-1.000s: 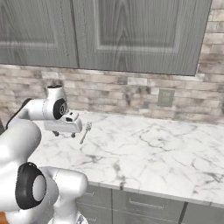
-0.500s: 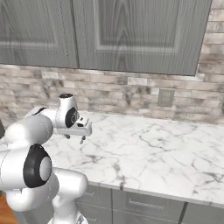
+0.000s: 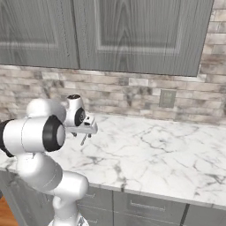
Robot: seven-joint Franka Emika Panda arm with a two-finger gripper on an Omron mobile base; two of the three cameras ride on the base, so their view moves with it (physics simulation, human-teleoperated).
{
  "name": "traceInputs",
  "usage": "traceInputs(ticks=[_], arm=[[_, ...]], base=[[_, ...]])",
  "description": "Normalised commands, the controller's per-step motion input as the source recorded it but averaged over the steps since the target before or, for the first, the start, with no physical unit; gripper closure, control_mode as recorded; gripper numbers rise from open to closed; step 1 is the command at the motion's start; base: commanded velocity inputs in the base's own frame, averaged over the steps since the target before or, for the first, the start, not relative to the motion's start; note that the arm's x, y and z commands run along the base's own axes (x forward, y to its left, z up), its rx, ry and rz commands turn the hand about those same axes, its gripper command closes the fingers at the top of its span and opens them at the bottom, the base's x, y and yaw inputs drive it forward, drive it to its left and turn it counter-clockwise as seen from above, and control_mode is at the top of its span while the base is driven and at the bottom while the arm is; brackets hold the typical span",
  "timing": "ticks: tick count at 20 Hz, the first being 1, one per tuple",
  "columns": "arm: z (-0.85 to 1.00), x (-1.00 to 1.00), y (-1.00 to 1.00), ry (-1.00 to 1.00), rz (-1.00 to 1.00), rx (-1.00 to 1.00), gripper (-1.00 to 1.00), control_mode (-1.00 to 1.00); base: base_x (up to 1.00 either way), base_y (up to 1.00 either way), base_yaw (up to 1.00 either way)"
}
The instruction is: Organize the utensils by type. Pick up the wooden spoons from the counter and place them in the open cabinet. Then pick up the metallic utensils from the counter and place them in the open drawer.
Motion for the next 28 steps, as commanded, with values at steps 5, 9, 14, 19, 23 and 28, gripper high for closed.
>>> traceInputs(ticks=[5, 9, 14, 19, 23, 28], arm=[[-0.15, 0.64, 0.08, 0.15, 0.00, 0.00, -1.00, -1.00], [-0.29, 0.53, 0.16, 0.13, 0.00, 0.00, -1.00, -1.00], [-0.35, 0.31, 0.05, 0.04, 0.00, 0.00, -1.00, -1.00], [-0.36, 0.05, 0.00, 0.00, 0.00, -0.02, -1.00, -1.00], [-0.37, 0.01, 0.00, 0.00, 0.00, -0.04, -1.00, -1.00], [-0.43, 0.05, 0.00, 0.01, 0.00, -0.03, -1.00, -1.00]], base=[[0.00, 0.00, 0.00], [0.00, 0.00, 0.00], [0.00, 0.00, 0.00], [0.00, 0.00, 0.00], [0.00, 0.00, 0.00], [0.00, 0.00, 0.00]])
